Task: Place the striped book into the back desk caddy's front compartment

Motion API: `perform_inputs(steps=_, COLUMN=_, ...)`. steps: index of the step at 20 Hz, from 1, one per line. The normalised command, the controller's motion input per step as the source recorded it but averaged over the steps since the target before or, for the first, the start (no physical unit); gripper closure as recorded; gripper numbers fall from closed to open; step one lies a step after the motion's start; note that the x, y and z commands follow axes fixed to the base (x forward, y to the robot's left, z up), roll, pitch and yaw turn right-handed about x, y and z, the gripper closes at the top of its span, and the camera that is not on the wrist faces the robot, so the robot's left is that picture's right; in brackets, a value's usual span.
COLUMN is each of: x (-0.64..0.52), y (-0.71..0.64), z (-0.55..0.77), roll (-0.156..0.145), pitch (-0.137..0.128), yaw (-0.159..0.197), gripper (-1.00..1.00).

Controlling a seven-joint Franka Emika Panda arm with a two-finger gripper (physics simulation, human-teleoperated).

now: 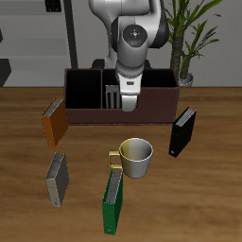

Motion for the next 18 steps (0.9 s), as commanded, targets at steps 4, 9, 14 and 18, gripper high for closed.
perform_inputs(steps=4, x=0.05, y=0.21, z=-0.32, roll=0.040, pitch=0.067, yaw=-0.004, gripper=1.00)
perform_inputs(steps=9, x=-0.03, y=0.22, z=-0.08, roll=0.069, pitch=0.065, yaw=-0.061, gripper=-1.00)
perform_inputs(steps=14, x=-0.03, y=0.18, z=0.15, roll=0.043, pitch=-0.009, yaw=-0.044, gripper=-1.00)
perform_inputs(steps=18, x=-0.09, y=0.17, z=0.21, roll=0.062, pitch=0.012, yaw=-0.070, gripper=-1.00)
